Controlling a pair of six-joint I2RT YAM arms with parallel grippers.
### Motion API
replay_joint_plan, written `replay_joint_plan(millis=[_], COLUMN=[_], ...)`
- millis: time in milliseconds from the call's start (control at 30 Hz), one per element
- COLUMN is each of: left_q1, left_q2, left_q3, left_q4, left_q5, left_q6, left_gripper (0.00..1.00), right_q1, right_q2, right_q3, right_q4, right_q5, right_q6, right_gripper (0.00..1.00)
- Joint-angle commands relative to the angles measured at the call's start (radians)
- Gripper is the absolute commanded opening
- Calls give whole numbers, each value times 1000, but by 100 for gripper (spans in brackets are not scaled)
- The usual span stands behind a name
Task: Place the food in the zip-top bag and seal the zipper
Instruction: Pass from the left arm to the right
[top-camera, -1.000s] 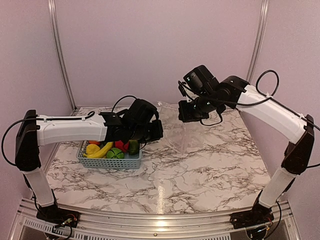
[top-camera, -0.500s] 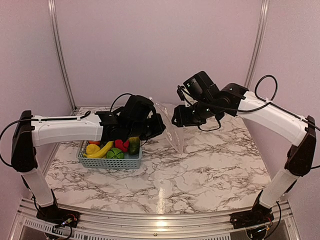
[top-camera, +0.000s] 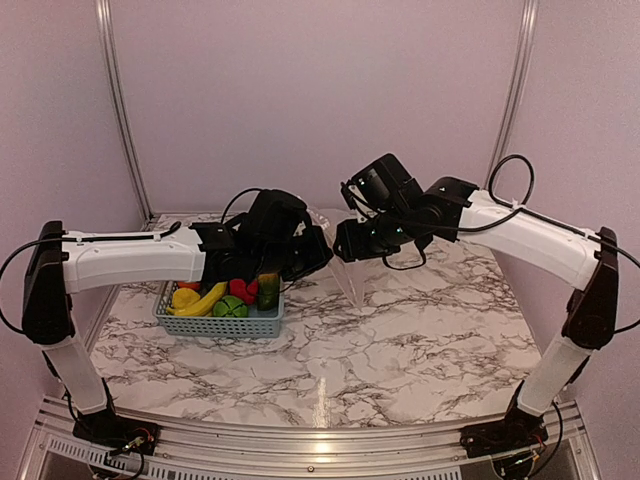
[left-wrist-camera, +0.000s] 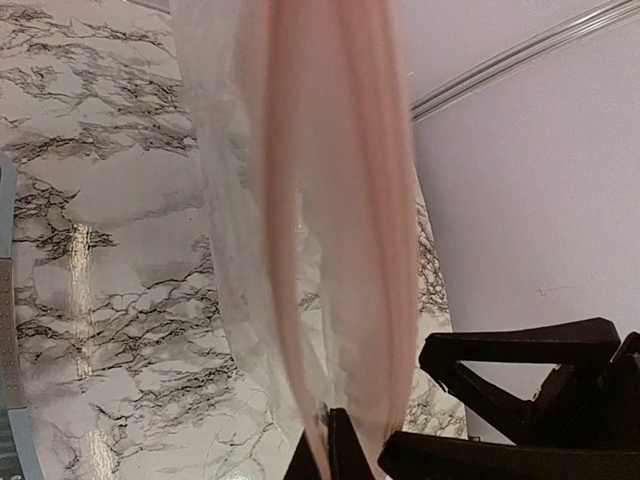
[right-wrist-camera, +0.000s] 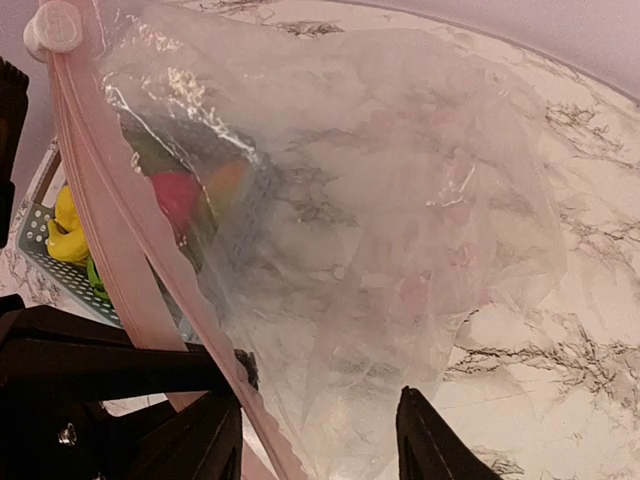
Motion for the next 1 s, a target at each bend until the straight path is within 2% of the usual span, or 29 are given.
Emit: replay_joint_plan(millis=[0,167,433,533,700,767,867,967], left_q1=[-3,0,6,10,24,33,47,58], left_q2=[-35,-42,-64,-69,-60,-46,-5,26], left_q3=[-1,-5,-1,-3,-6,1,50,80], left_q4=[3,10,2,-6,-57,-102,-216,-269], left_q5=[6,-3,1,3,0,-6,-20,-29], left_q6=[-3,5,35,39,25,4,-23,-48], left_gripper=[0,0,0,0,0,0,0,0], right_q1=[9,10,10,10,4,-10,-19,-31], right_q2=[-10,-47,27,60,21,-1,-31,-43], right_q3=[0,-36,-20,-5,27,50,76,93], right_q4=[56,98,56,50,59,43,17,-5], right_q5=[-9,-55,45,95,209,262,353,374], right_q6=[-24,-73,-96,-84,-73,-84,-117,-144], right_gripper=[50,50,48,36,8,0,0,0])
